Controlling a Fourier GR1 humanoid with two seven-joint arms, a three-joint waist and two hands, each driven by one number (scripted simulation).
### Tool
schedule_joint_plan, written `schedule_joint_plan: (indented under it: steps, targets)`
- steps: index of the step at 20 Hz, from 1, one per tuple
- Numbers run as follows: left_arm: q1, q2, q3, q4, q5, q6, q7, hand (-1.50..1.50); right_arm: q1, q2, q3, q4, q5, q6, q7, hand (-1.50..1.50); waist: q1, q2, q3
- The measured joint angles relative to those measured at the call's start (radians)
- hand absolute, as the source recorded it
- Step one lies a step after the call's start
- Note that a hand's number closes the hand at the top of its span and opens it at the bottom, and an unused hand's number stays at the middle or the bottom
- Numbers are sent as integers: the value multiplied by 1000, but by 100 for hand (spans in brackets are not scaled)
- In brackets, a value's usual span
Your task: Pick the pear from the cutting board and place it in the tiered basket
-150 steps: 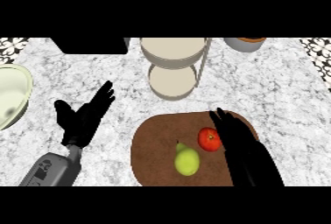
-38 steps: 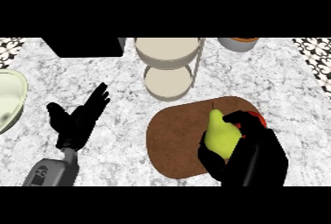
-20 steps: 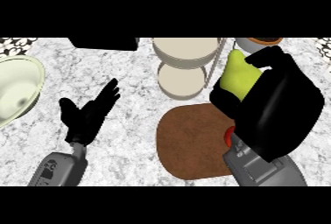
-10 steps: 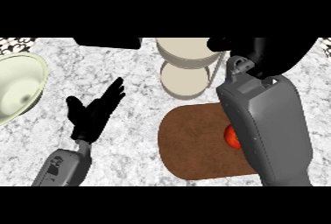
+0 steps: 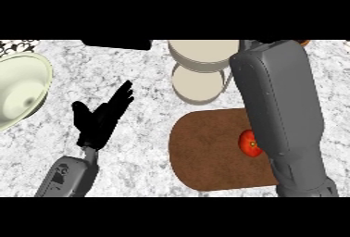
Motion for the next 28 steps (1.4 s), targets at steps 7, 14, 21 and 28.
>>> schedule_joint_plan:
  steps: [7,14,21,28]
  targets:
    - [-27,-9,-4,-1,-2,0,16,0,-39,2,-89,163,-114,-285,-120,-150,21,10,1]
    - [-34,-10,2,-7,-5,5,31,0,-145,1,-135,379,-107,-553,-199,-150,13,7,0]
    - [-13,-1,24,2,1,2,24,0,-213,1,-186,482,50,-736,-123,-150,-22,-6,-2]
    - [32,-1,41,6,3,17,20,0,-147,4,-178,404,138,-740,-29,-150,-75,-38,-1]
